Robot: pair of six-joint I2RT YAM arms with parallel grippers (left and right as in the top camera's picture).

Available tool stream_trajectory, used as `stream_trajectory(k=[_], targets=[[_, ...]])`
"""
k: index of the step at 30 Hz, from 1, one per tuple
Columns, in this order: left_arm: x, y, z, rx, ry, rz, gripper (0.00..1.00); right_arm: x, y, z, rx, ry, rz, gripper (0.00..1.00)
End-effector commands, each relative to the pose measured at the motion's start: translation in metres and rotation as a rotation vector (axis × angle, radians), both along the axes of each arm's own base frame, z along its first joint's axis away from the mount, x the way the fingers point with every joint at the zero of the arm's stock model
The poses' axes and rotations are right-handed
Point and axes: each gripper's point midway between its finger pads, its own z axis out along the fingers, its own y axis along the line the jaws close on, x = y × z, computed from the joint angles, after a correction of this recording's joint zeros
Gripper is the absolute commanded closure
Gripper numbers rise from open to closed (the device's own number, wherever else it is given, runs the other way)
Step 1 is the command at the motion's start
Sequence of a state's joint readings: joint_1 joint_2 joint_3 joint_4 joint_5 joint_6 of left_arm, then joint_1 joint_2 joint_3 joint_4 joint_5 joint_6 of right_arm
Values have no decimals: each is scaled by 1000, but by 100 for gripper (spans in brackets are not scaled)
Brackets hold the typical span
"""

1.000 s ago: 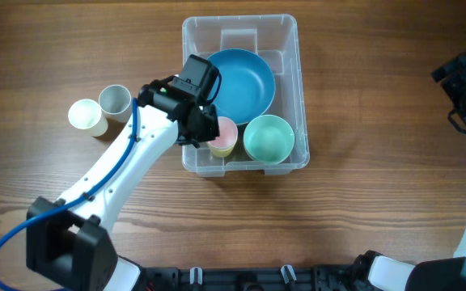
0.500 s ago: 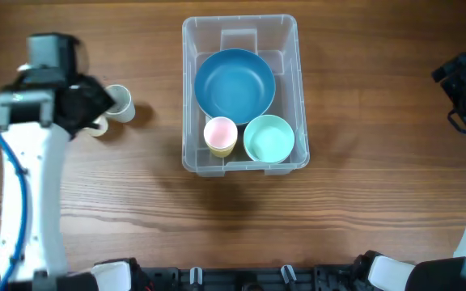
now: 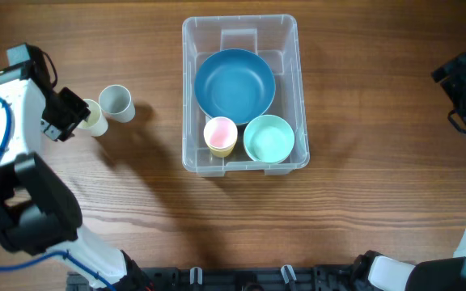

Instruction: Pack container

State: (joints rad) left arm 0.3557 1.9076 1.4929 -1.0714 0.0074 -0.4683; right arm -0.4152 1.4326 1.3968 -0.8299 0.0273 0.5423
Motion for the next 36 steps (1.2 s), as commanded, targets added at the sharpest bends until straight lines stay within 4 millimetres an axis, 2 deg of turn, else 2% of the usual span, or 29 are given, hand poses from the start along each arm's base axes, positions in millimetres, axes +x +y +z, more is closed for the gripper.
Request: stream_trajectory(k=[1,3,4,5,6,7,9,12,15,17,20,22,26,29,31,36], targets=[[-4,3,-18,-9,46,23,61,1,-1,0,5,-3,-10,0],[-5,6,-20,-11,50,31,62,1,-1,0,5,-3,-10,0],[-6,8,-21,-10,54,35,66,1,-1,0,5,-3,-10,1],[-7,9,-21,-10,57,38,75,1,-1,0,5,-3,-10,1],[-9,10,-21,-11,62,43,90,1,-1,0,4,-3,-9,1],[-11,11,-20,-15,69,48,96,1,-1,0,5,-3,-10,1],[-17,15,-17,-14,81,62,96,1,-1,0,5,-3,-10,0],[-32,27,1,12,87,122,96,1,-1,0,5,-3,-10,0],[-39,31,36,31,24,145,96,1,-1,0,4,-3,-9,0],[-40,23,63,33,-44,123,96,1,-1,0,5,-3,-10,0],[-34,-11,98,-1,-158,-9,96,1,-1,0,5,-3,-10,1],[-28,-56,126,-31,-255,-164,96,1,-1,0,4,-3,-9,0],[-18,-137,151,-39,-355,-418,96,1,-1,0,5,-3,-10,0],[-12,-199,155,-50,-403,-601,96,1,-1,0,5,-3,-10,0],[-11,-231,150,-22,-401,-673,96,1,-1,0,5,-3,-10,0],[-14,-277,123,8,-337,-768,96,1,-1,0,5,-3,-10,0]])
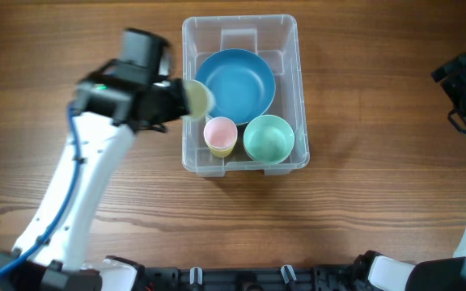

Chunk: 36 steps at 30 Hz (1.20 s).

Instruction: Pack container

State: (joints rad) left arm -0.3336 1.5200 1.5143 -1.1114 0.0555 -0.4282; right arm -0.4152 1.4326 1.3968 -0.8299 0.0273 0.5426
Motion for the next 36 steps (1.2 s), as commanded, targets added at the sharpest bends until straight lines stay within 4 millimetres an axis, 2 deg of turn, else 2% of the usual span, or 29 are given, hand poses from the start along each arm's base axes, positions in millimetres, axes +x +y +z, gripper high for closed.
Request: stream_trajectory(k=[1,4,8,11,13,14,15,17,18,22,26,28,29,31,34,36], targets=[[2,-27,-23,59,33,-45,96,1,-1,0,4,-3,-9,0],[-2,-42,-42,79,84,-82,96,1,-1,0,5,-3,-10,0],[-10,-47,-64,102,170,-63,96,1,-1,0,4,-3,-9,0],[-14,-45,-66,105,195,-38,96,1,-1,0,4,-3,-9,0],[-15,-43,-61,99,185,-33,84,1,-1,0,4,-3,-9,0],[-15,-42,-58,96,178,-30,67,1,-1,0,5,-3,-10,0],[-15,-39,-55,93,172,-25,57,1,-1,0,4,-3,-9,0],[-15,-31,-47,86,162,-5,48,1,-1,0,4,-3,-9,0],[-16,-25,-43,82,156,9,38,1,-1,0,4,-3,-9,0],[-13,20,-23,110,116,126,26,1,-1,0,4,-3,-9,0],[-6,94,-11,152,91,333,11,1,-1,0,4,-3,-9,0],[-2,130,-12,149,95,441,9,1,-1,0,4,-3,-9,0],[1,152,-15,142,99,506,10,1,-1,0,4,-3,-9,0],[8,177,-22,126,106,553,14,1,-1,0,4,-3,-9,0],[20,195,-40,55,137,540,16,1,-1,0,4,-3,-9,1],[27,207,-61,12,178,544,16,1,-1,0,4,-3,-9,0]])
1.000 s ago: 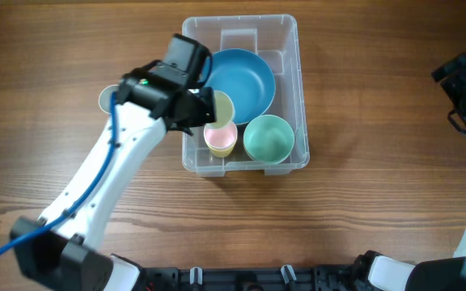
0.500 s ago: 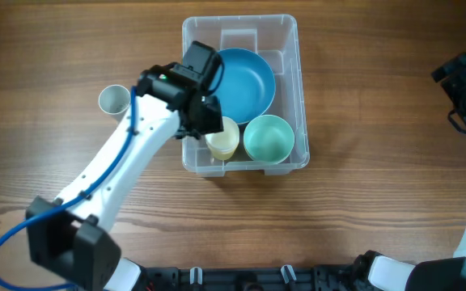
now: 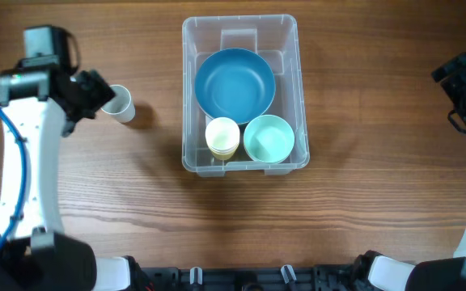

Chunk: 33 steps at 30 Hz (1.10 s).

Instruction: Pack container

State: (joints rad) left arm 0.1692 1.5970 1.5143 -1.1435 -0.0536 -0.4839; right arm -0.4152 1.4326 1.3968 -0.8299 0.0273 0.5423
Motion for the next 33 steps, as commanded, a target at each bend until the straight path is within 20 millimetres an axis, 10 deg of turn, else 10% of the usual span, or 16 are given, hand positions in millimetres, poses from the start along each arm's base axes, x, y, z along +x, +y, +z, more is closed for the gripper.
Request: stream_trajectory(k=[1,9,14,18,21,26,33], targets=[[13,16,-41,-102,66,-30,17,1,-1,0,4,-4,-10,0],[36,15,-119,-233,165,-71,38,1,-1,0,5,-3,-10,0],[35,12,-129,-236,189,-90,57,1,-1,0,5,-3,-10,0],[34,13,-129,-237,193,-91,96,1,-1,0,5,-3,-10,0],[32,12,-127,-239,199,-95,96,1,-1,0,5,-3,-10,0],[24,9,-107,-235,189,-97,96,1,-1,0,5,-3,-10,0],[12,-49,4,-195,-24,-282,96,1,-1,0,5,-3,-10,0]])
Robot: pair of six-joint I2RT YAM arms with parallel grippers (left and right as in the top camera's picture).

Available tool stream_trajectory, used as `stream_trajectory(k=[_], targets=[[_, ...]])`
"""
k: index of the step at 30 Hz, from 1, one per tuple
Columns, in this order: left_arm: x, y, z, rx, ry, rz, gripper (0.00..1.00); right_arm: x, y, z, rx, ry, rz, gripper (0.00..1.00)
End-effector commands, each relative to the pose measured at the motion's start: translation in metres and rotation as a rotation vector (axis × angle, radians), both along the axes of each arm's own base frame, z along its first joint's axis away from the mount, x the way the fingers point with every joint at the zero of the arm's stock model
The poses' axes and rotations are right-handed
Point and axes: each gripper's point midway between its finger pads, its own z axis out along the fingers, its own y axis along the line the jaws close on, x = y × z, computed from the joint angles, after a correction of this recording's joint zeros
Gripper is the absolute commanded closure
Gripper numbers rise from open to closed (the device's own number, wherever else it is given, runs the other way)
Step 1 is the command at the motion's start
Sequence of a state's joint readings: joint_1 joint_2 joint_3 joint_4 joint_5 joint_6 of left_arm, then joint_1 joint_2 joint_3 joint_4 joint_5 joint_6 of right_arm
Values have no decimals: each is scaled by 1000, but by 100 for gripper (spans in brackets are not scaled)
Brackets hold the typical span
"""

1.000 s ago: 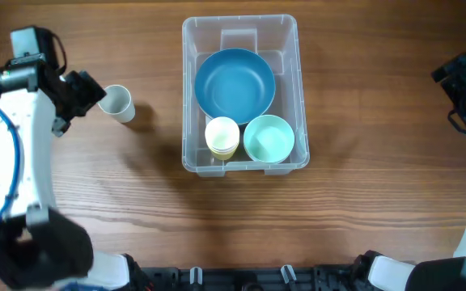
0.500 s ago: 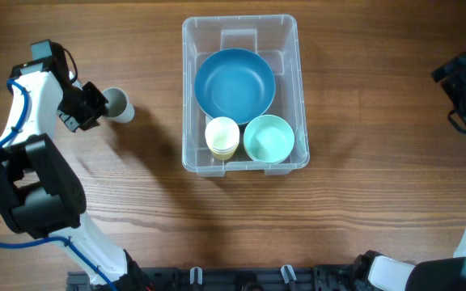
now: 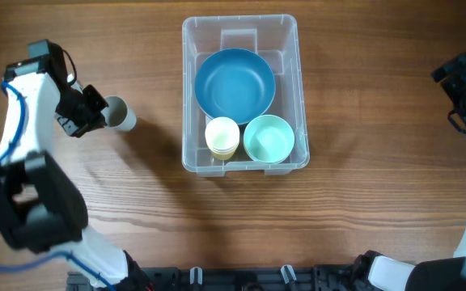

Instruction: Pack container

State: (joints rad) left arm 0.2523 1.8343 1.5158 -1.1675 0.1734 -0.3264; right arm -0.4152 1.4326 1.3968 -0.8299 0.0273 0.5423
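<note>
A clear plastic container (image 3: 187,97) stands in the middle of the table. In it are a blue bowl (image 3: 235,85), a mint bowl (image 3: 269,139) and a cream cup (image 3: 222,136) at the front left. Left of the container a grey cup (image 3: 121,114) appears tilted. My left gripper (image 3: 99,113) reaches it from the left and looks shut on its near side. My right gripper (image 3: 459,81) is folded back at the right edge, far from everything; its jaws are too dark to read.
Bare wooden table (image 3: 362,194) surrounds the container on all sides. The robot bases run along the front edge.
My left gripper came down to the grey cup, which now sits slightly nearer the front and tilted. The container's contents and the right arm are unchanged.
My left gripper first held a cream cup beside the grey cup at the left. Then it carried that cup to the container's left wall. After that the cream cup sat on the pink cup inside, and the gripper was back by the grey cup, which it now holds.
</note>
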Motion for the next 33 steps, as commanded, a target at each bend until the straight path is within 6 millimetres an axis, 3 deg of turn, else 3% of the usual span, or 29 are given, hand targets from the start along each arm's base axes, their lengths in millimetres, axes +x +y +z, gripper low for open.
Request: stream_trajectory(k=[1,2,4,7,11,16,21,29,31,33], targets=[[5,-56,99,16,-290,-179,96,1,-1,0,4,-3,-9,1],[-8,-106,134,25,-402,-320,96,1,-1,0,5,-3,-10,0],[-17,-135,147,47,-446,-407,96,1,-1,0,5,-3,-10,0],[-30,-171,148,74,-451,-518,96,1,-1,0,5,-3,-10,1],[-44,-212,133,54,-409,-628,96,1,-1,0,5,-3,-10,0],[-49,-211,107,158,-299,-592,96,1,-1,0,5,-3,-10,0],[-46,-212,95,164,-261,-597,92,1,-1,0,5,-3,-10,0],[-42,-225,57,127,-145,-625,88,1,-1,0,5,-3,-10,0],[-42,-226,57,122,-143,-623,84,1,-1,0,5,-3,-10,0],[-42,-226,59,120,-152,-621,73,1,-1,0,5,-3,-10,0]])
